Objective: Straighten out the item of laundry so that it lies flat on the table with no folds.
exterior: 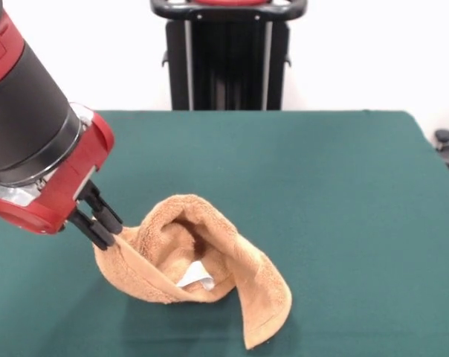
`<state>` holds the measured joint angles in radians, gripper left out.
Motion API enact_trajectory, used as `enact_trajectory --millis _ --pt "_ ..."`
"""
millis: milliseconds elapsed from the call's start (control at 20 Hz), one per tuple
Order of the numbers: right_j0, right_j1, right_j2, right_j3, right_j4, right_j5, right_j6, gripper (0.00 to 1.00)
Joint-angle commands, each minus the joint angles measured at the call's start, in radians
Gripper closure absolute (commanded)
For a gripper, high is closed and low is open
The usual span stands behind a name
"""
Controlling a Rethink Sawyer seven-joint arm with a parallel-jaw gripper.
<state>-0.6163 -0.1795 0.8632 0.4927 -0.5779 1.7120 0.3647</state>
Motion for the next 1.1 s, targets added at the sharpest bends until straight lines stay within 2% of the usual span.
enact_trajectory --millis 50,850,1100 --pt "0.007 -0.027 0.048 -0.005 -0.020 0.043 -0.294 1.00" --pt "-0.008 -0.077 0.037 -0.025 -0.057 0.086 -0.340 1.00" --pt "-0.006 -0.102 0.046 -0.054 -0.091 0.152 -0.364 1.00"
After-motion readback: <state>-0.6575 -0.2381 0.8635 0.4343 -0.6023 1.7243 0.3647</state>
